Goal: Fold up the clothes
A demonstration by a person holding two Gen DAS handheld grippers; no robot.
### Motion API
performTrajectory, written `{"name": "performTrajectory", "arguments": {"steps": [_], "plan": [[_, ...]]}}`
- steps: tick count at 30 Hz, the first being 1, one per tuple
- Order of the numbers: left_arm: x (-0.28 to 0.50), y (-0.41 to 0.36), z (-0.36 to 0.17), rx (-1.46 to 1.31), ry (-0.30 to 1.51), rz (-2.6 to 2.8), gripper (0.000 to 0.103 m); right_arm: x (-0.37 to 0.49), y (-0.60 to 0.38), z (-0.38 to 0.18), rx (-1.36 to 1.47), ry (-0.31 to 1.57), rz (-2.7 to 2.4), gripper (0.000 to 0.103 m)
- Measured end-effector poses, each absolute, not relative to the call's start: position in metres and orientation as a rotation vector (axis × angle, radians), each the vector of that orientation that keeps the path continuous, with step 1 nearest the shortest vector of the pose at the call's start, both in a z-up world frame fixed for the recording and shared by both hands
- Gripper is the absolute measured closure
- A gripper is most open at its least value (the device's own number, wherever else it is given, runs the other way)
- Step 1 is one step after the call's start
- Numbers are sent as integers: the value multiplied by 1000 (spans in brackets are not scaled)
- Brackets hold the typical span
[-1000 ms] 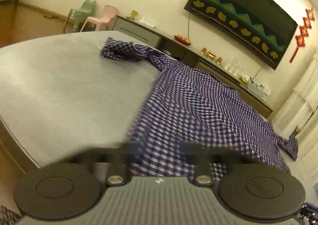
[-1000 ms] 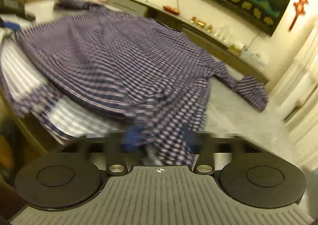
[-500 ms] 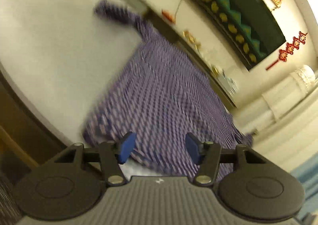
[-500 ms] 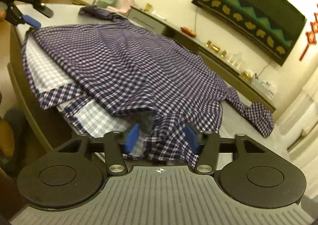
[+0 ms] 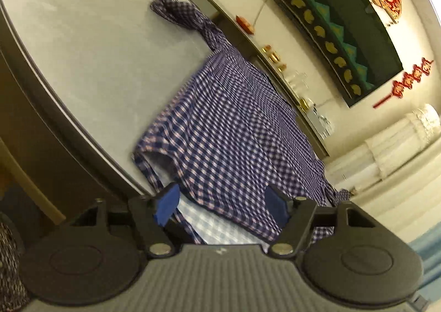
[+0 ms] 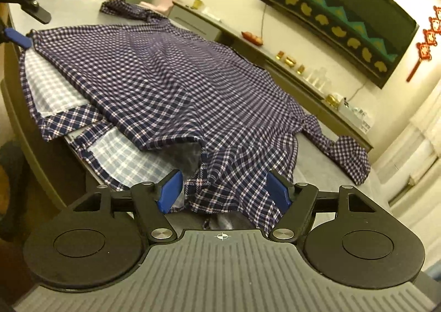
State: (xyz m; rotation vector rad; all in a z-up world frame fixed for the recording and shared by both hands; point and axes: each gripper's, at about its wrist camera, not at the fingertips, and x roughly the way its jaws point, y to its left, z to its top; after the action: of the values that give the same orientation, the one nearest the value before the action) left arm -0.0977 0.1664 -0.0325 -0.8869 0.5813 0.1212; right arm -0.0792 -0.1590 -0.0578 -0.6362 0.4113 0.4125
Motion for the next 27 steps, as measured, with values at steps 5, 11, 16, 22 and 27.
{"name": "performTrajectory", "arguments": {"steps": [5,11,16,22,27], "plan": [[-90,176,-32,-912,566,162,30,-79,-158,-59,-646,408,412,31],[-103,190,-34,-999,532,204,25,-78,-158,-59,-641,409,402,29],[-116,194,-34,-1101,549,203,18,-76,-162,-59,-631,416,385,26],[-112,198,-34,-1176,576,200,11,-74,-153,-63,-653,425,396,25],[-102,200,-28,-1199,552,155,8,-74,-149,-63,-660,418,406,24]]}}
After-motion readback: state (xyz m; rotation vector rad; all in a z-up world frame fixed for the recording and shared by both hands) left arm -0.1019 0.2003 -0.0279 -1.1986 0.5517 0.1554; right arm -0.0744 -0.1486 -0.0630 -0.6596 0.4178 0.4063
